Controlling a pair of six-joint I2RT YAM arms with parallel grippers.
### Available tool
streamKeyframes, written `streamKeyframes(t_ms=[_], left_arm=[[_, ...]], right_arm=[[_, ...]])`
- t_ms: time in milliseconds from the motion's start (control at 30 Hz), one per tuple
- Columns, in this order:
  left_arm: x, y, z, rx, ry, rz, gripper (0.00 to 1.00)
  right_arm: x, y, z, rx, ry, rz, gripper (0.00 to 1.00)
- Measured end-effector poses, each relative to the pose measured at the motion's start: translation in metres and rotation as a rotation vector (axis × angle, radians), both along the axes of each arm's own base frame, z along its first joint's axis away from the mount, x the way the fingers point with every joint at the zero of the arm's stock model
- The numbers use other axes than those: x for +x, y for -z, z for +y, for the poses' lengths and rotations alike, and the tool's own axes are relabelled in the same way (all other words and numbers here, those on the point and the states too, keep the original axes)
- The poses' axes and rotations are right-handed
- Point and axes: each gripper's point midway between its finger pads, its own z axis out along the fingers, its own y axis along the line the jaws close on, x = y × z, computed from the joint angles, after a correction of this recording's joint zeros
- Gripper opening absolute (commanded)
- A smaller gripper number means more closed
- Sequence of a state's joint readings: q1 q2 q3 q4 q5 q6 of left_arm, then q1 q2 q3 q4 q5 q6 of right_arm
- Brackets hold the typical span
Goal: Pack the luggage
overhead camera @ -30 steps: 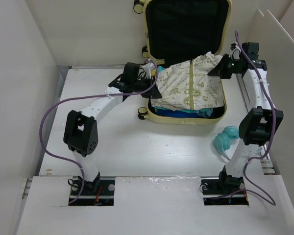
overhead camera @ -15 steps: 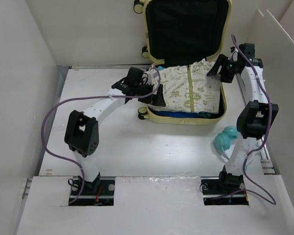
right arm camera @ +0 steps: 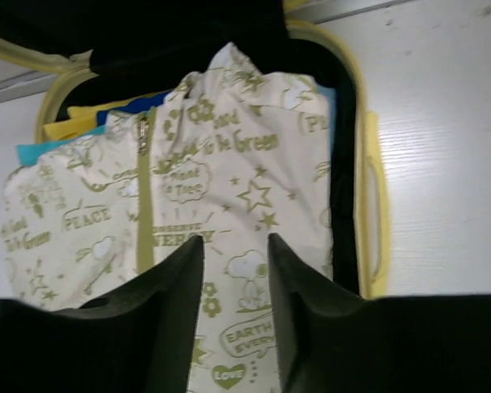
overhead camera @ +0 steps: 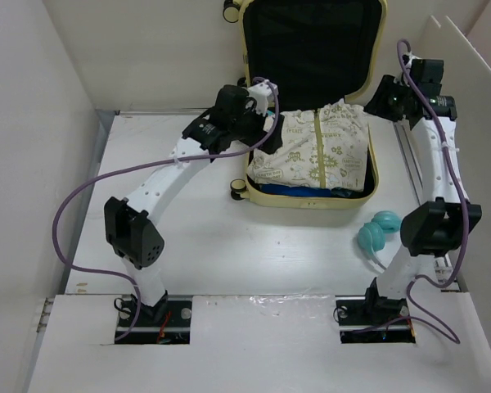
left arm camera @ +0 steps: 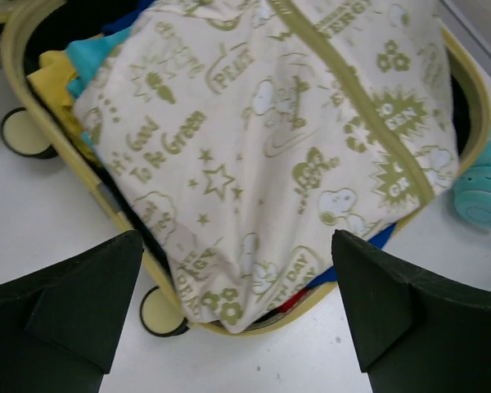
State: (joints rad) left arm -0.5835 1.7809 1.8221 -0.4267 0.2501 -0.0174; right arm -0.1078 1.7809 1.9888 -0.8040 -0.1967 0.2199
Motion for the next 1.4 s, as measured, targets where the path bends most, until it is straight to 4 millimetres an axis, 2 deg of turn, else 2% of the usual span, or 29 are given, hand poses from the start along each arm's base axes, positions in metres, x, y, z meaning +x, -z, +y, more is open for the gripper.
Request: streamKeyframes(t_ms=[33,133,167,200,233,267,367,433,500,567,700,733,767,800,833,900,967,1033,1100,1167,1233,1300,1333,1400], left_arm=[[-0.004,-0.002,-0.005,-0.005,0.018,-0.008,0.86],[-0.013,0.002,-0.025,-0.02,0.085,-0.001,0.44],[-0.014,0.007,-0.029,-0.025,0.102,0.008,0.18],[-0.013,0.015,-0.032,-0.025,0.108,0.023,0.07],[-0.012,0.026,-0.034,-0.015,0.117,0.036,0.0],[-0.01,0.039,-0.034,-0.003,0.118,0.057,0.0],[-0.004,0.089,-0.035,0.053,0.106,0.134,0.0],[-0.002,0.124,-0.034,0.093,0.094,0.187,0.0],[0.0,0.149,-0.034,0.117,0.084,0.219,0.0],[0.001,0.162,-0.033,0.121,0.076,0.229,0.0],[0.004,0.161,-0.033,0.114,0.055,0.212,0.0],[0.004,0.161,-0.033,0.112,0.05,0.211,0.0],[0.005,0.161,-0.032,0.113,0.045,0.21,0.09],[0.005,0.16,-0.032,0.114,0.041,0.208,0.31],[0.006,0.158,-0.032,0.114,0.036,0.204,0.5],[0.007,0.149,-0.033,0.112,0.031,0.193,1.0],[0.01,0.134,-0.034,0.114,0.018,0.167,1.0],[0.017,0.116,-0.032,0.109,-0.003,0.13,1.0],[0.025,0.096,-0.027,0.097,-0.033,0.092,1.0],[0.032,0.073,-0.019,0.082,-0.064,0.053,1.0],[0.037,0.048,-0.01,0.065,-0.092,0.015,1.0],[0.041,0.022,-0.002,0.04,-0.117,-0.031,1.0],[0.041,0.009,0.002,0.029,-0.128,-0.053,1.0],[0.04,-0.012,0.014,0.021,-0.154,-0.095,1.0]], right_arm=[[0.0,0.001,0.006,0.009,-0.019,-0.001,0.27],[0.009,0.019,0.024,0.057,-0.079,0.027,0.11],[0.013,0.028,0.029,0.074,-0.095,0.045,0.09],[0.019,0.041,0.034,0.094,-0.106,0.068,0.06],[0.024,0.056,0.037,0.111,-0.112,0.094,0.04],[0.028,0.071,0.04,0.125,-0.117,0.122,0.0],[0.038,0.116,0.048,0.161,-0.12,0.208,0.0],[0.043,0.138,0.052,0.172,-0.118,0.246,0.0],[0.047,0.151,0.055,0.18,-0.119,0.265,0.0],[0.048,0.159,0.059,0.187,-0.12,0.28,0.0],[0.051,0.155,0.059,0.183,-0.12,0.267,0.0],[0.051,0.155,0.059,0.182,-0.119,0.265,0.07],[0.051,0.152,0.059,0.179,-0.12,0.264,0.18],[0.05,0.149,0.058,0.175,-0.119,0.26,0.36],[0.049,0.145,0.057,0.169,-0.116,0.254,0.6],[0.044,0.129,0.052,0.155,-0.1,0.228,0.71],[0.027,0.106,0.043,0.144,-0.059,0.204,0.87],[-0.001,0.076,0.023,0.136,0.013,0.16,0.92],[-0.04,0.046,-0.005,0.147,0.116,0.109,0.98],[-0.085,0.03,-0.033,0.146,0.236,0.046,1.0],[-0.127,0.032,-0.05,0.133,0.345,0.038,1.0],[-0.154,0.046,-0.048,0.127,0.388,0.059,1.0],[-0.161,0.057,-0.047,0.127,0.396,0.084,1.0],[-0.172,0.09,-0.046,0.14,0.413,0.167,1.0]])
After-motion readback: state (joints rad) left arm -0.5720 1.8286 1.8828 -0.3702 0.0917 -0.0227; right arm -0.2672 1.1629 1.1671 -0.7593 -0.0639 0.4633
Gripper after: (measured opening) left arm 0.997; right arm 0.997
